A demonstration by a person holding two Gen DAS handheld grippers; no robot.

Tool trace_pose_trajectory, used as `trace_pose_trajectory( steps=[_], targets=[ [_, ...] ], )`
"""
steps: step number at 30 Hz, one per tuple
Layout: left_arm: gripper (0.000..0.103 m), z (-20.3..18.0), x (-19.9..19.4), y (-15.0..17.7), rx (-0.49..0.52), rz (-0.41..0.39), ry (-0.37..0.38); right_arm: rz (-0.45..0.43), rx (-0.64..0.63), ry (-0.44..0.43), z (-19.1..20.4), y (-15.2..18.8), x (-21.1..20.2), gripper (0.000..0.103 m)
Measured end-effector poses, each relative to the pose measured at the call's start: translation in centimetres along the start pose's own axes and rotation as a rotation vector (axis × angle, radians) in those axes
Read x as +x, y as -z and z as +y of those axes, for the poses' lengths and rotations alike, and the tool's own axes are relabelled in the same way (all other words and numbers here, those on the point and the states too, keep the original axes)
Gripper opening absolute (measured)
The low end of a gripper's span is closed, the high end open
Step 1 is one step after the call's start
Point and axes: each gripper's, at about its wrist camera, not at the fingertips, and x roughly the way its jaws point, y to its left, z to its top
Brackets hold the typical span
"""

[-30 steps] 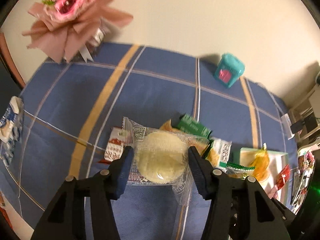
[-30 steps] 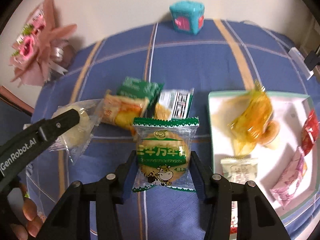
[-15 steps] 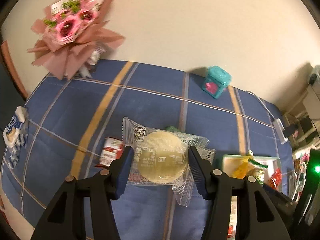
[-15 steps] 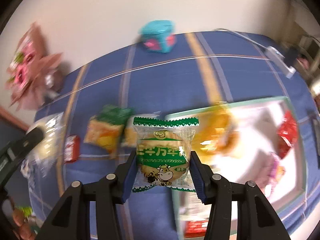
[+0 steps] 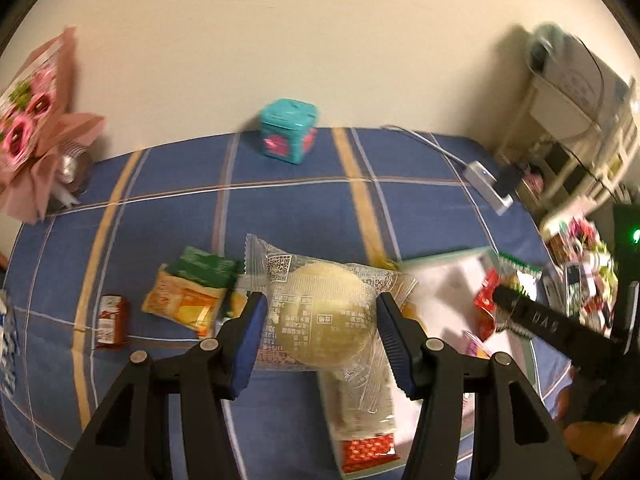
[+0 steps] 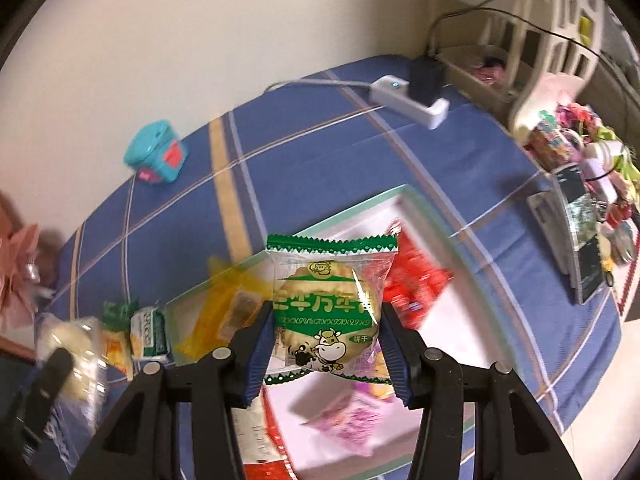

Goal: Organize snacks
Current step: 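Carry the bun packet over the tray with the left tool while the right carries the cookie packet, then open the left tool to drop the bun packet in the tray while the right drops the cookie packet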

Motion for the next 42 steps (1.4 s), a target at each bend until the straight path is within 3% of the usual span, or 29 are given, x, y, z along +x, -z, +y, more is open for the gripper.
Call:
trace_pose_trajectory(
  steps=[5, 11, 21, 33, 42],
  targets=[
    [0.058, -2.7, 0.9, 0.4, 0.063, 0.025, 0.006, -0.010, 0.011, 0.000, -1.3, -0.1, -0.3, 0.053],
    [0.058, -4.8, 2.6, 1.4, 0.114, 0.071, -0.012, 0.036, 0.008, -0.029, -1.2, 0.3, 1.0, 0.053],
    [0.058, -5.9, 5.4, 2.6, 0.124, 0.142, -0.008, 0.095, -0.008, -0.037, -0.8, 1.0, 2.9, 0.053],
    [0.065, -4.7, 5.3, 2.4, 0.074, 0.151, -0.012, 0.099, 0.015, -0.043, -0.9, 1.0, 2.6, 0.057],
    [0.065, 0.2, 6.0, 2.0, -0.065, 0.168, -0.058, 0.123, -0.025, -0.034, 0.4, 1.8, 3.1, 0.058]
  ],
)
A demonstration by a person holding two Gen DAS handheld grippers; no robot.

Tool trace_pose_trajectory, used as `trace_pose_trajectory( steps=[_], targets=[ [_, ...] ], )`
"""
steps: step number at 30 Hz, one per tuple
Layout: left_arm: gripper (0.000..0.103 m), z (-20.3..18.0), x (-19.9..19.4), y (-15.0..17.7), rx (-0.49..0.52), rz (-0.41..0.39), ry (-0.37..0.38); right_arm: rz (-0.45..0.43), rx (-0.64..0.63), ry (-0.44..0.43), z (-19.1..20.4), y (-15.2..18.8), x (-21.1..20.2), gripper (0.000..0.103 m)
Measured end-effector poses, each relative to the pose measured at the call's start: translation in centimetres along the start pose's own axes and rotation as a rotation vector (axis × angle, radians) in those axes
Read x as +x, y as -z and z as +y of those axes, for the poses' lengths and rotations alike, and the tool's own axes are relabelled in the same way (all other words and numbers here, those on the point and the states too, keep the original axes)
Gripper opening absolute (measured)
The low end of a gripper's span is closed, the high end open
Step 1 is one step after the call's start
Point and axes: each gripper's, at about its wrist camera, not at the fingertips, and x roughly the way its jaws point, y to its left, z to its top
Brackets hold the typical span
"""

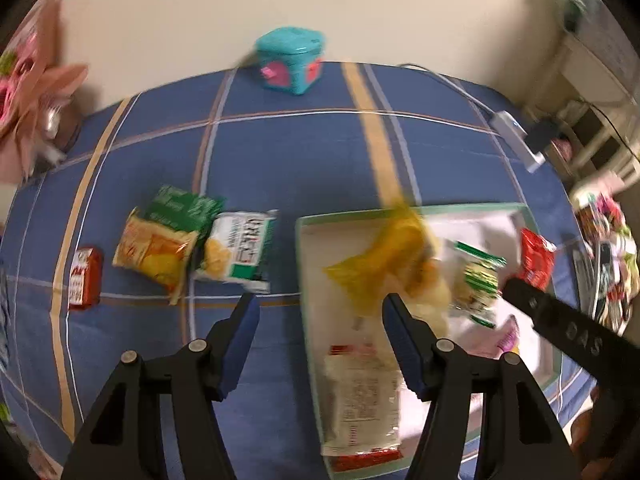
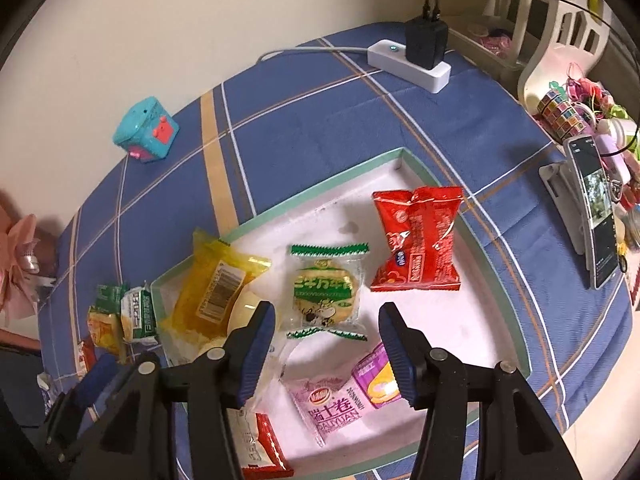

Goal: Organize snacks
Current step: 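Open the left tool to drop the bun packet in the tray while the right drops the cookie packet, then move the left tool to the red milk biscuit packet while the right moves to the white-green cracker packet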

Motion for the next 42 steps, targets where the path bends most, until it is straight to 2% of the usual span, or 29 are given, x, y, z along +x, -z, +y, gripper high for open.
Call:
trace_pose_trajectory(
  steps=[8, 11, 19, 27, 34, 42],
  targets=[
    [0.067, 5.5, -0.5, -0.2, -0.135, -0.012, -0.050, 0.004, -0.109, -0.011, 3.8, 1.6, -0.1, 0.058],
    [0.071, 7.0, -0.8, -0.2, -0.171, -0.018, -0.059, -0.006, -0.149, -0.003, 5.1, 2.2, -0.4, 0.058],
    [0.072, 8.8, -1.7, -0.1, -0.207, -0.031, -0.064, -0.028, -0.201, -0.004, 6.9, 3.1, -1.4, 0.063],
    [0.092, 9.5, -2.3, -0.2, -0.193, -0.063, -0.093, -0.053, -0.228, 0.030, 7.4, 3.2, -1.5, 0.103],
    [0.100, 10.3, -2.3, 0.2, -0.192, -0.079, -0.128, -0.084, -0.244, 0.037, 7.6, 3.4, -1.8, 0.103],
    [0.101, 11.2, -2.8, 0.4, -0.168, -0.080, -0.142, -0.070, -0.277, 0.043, 8.5, 3.9, -1.5, 0.103]
  ],
)
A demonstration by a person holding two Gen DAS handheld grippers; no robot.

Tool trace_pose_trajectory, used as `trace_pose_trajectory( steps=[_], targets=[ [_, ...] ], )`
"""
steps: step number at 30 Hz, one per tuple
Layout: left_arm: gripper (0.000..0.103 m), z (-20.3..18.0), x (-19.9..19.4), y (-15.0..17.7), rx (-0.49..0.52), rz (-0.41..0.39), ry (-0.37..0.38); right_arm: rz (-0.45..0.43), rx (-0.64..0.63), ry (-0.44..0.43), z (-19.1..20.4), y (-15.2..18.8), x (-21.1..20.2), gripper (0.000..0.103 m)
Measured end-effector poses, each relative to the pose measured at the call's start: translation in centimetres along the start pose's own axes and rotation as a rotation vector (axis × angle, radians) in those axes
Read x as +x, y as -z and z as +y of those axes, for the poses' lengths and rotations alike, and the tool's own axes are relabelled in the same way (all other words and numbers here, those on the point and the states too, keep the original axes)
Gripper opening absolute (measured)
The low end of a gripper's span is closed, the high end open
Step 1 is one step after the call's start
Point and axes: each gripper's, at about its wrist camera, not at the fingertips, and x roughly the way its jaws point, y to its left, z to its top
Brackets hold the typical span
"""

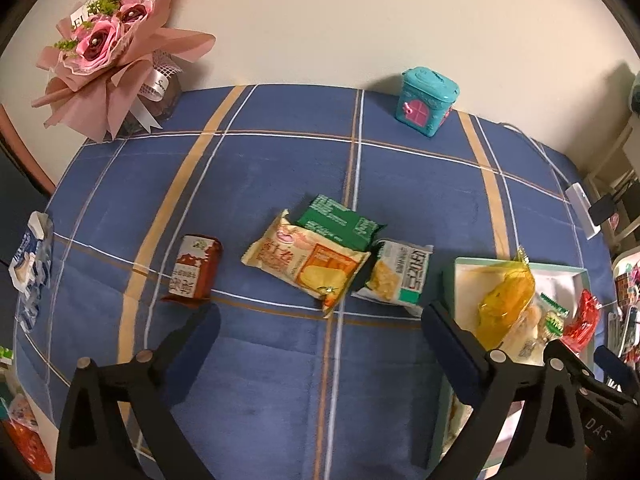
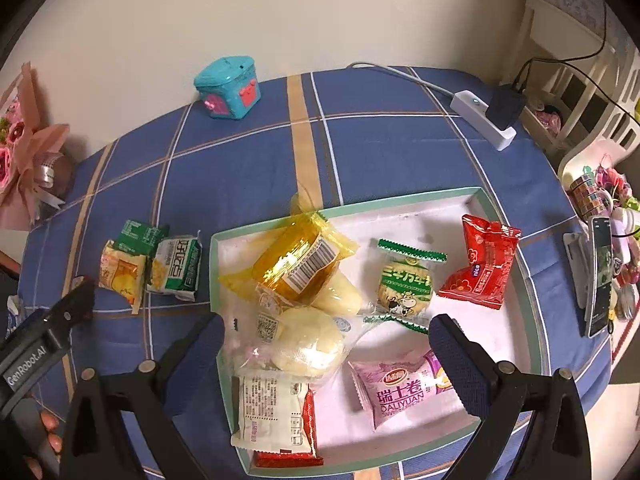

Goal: Organize snacks
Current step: 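Move the left tool to the red milk biscuit packet while the right moves to the white-green cracker packet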

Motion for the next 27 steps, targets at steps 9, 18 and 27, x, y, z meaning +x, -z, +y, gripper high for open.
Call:
trace_pose_trajectory(
  steps=[9, 18, 27],
  targets=[
    [0.101, 4.7, 0.4, 0.2, -0.028, 0.023, -0.099, 0.070, -0.029, -0.051, 2.4, 0.8, 1.6, 0.103],
    [0.101, 11.3, -0.3, 0.4, -0.150, 0.013, -0.148, 0.082, -0.083, -0.076, 6.0, 1.1, 2.1, 0.103],
    [0.101, 14.1, 0.4, -0.1, -0.219, 0.009, -0.133, 0.021, -0.129, -0.123, 9.5, 0.1, 1.5, 0.103]
  ],
)
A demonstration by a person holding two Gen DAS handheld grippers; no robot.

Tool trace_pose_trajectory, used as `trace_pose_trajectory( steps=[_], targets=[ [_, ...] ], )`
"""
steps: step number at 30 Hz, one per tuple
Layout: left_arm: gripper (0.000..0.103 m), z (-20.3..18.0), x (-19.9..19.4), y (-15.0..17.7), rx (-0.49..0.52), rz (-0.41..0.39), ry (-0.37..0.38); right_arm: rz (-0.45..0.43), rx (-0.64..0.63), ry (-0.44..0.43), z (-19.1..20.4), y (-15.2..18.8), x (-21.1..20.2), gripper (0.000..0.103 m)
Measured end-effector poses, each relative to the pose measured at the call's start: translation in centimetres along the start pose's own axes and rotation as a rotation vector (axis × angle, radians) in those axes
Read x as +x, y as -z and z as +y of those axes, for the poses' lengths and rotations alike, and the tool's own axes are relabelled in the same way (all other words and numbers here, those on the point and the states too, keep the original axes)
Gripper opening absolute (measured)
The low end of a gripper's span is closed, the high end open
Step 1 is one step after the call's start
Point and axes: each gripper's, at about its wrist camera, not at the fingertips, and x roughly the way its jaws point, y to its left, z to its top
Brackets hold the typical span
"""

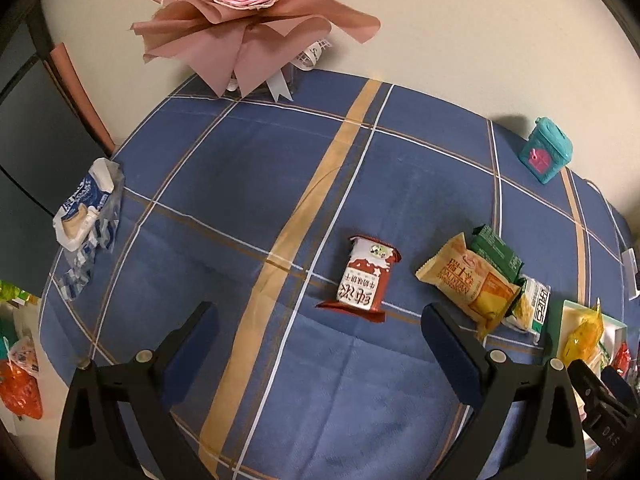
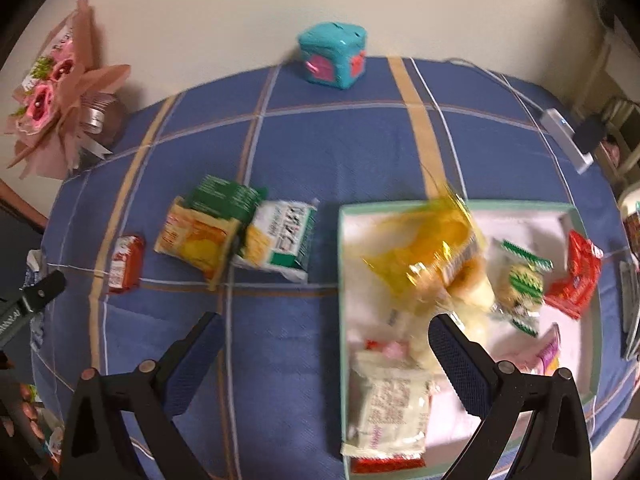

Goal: Organize snacks
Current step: 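Move the left tool to the red milk biscuit packet while the right moves to the white-green cracker packet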

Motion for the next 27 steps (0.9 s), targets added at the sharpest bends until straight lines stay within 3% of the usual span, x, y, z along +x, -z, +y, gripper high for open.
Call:
trace_pose_trajectory(
  steps=[7, 16, 18, 21, 25, 26, 27],
  targets=[
    [0.101, -0.3, 1.5, -1.2, -0.013, -0.006, 0.023, -0.009, -0.021, 0.018, 1.4, -1.7, 1.4, 0.103],
    [0.100, -1.4, 5.6, -1.4, -0.019, 0.048, 0.021, -0.021, -0.022, 0.036, 2.9, -3.3, 3.5, 0.101],
    [0.099, -1.5, 6.1, -1.6, -0.030, -0.003, 0.052, -0.010, -0.030, 0.035, 3.3, -3.5, 4.2, 0.096],
    [0.098, -2.1, 6.8, -2.0, -0.015, 0.003, 0.056, 0.001, -0.045, 0.045, 3.8, -3.7, 5.2, 0.089],
    [0.082, -2.5, 7.9, -2.8, -0.008, 0.016, 0.049, 0.015, -0.061, 0.053, 4.3, -3.8, 6.4, 0.080],
    [0.082, -2.5, 8.2, -3.0, -0.006, 0.027, 0.041, 0.018, -0.065, 0.057, 4.4, -3.8, 6.7, 0.076],
    [0.082, -2.6, 8.5, -3.2, 0.023, 0.203, -0.022, 0.022, -0.067, 0.062, 4.4, -3.9, 7.0, 0.074]
  ],
)
